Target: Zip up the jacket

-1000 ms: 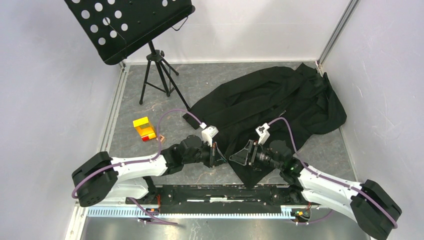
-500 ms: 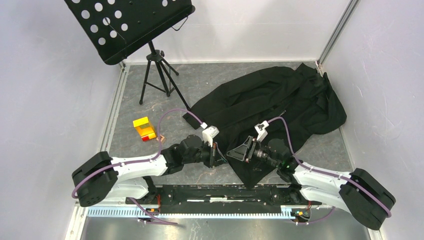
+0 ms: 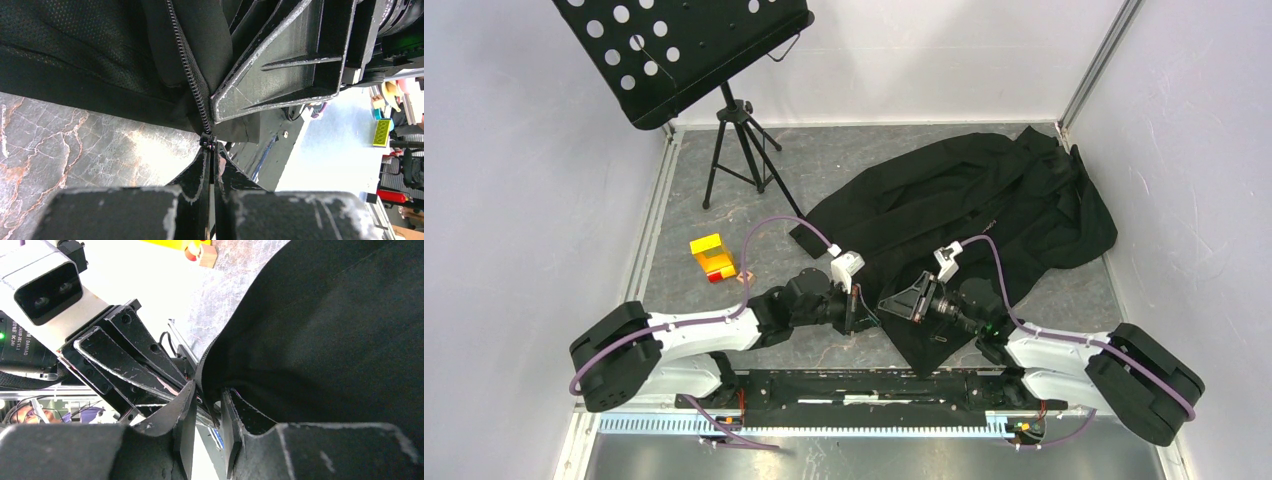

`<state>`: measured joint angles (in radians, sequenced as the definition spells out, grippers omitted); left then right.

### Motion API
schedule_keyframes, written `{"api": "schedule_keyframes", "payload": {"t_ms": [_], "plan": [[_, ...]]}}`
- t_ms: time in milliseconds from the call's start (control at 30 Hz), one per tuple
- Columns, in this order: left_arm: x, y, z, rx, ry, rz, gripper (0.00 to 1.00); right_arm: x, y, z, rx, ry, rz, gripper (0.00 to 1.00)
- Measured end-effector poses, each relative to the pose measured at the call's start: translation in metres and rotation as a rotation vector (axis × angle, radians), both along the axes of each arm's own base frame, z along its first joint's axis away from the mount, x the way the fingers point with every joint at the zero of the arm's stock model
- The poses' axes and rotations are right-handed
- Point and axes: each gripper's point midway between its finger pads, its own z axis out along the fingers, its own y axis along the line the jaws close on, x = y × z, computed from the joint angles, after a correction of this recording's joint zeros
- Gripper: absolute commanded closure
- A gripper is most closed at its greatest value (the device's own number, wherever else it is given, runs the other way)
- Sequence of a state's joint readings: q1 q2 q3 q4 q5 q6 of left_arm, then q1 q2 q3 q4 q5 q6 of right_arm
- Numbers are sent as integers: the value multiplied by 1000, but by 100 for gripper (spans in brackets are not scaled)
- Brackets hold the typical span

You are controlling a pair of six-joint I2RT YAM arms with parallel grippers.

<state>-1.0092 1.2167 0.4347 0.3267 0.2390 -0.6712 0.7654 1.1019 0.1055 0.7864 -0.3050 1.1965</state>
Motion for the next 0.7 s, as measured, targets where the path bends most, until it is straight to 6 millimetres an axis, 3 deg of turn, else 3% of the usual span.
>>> {"api": "schedule_keyframes", "payload": {"t_ms": [133,200,300,433,500,533,567,700], "plan": [[0,0,0,0,-1,0,98,-1,-2,1,14,-8,-2,85],[0,0,0,0,-1,-1,98,-2,-2,1,24,-16,-2,99],[0,0,0,0,-1,-3,93,-3,-3,2,36,-37,-1,100],[0,0,1,-3,-1,-4,51,-3,-5,5,42,-140,10,100],[-1,0,2,-5,0,-3,37,0,-6,14,46,-254,14,100],[-1,0,3,-9,-2,-3,18,2,-7,19,48,-304,12,100],[-1,1,6,-17,-3,-1,8,4,-7,25,47,-370,11,100],[-5,7,31,-83,-23,13,0,10,-8,42,41,-576,13,100]]}}
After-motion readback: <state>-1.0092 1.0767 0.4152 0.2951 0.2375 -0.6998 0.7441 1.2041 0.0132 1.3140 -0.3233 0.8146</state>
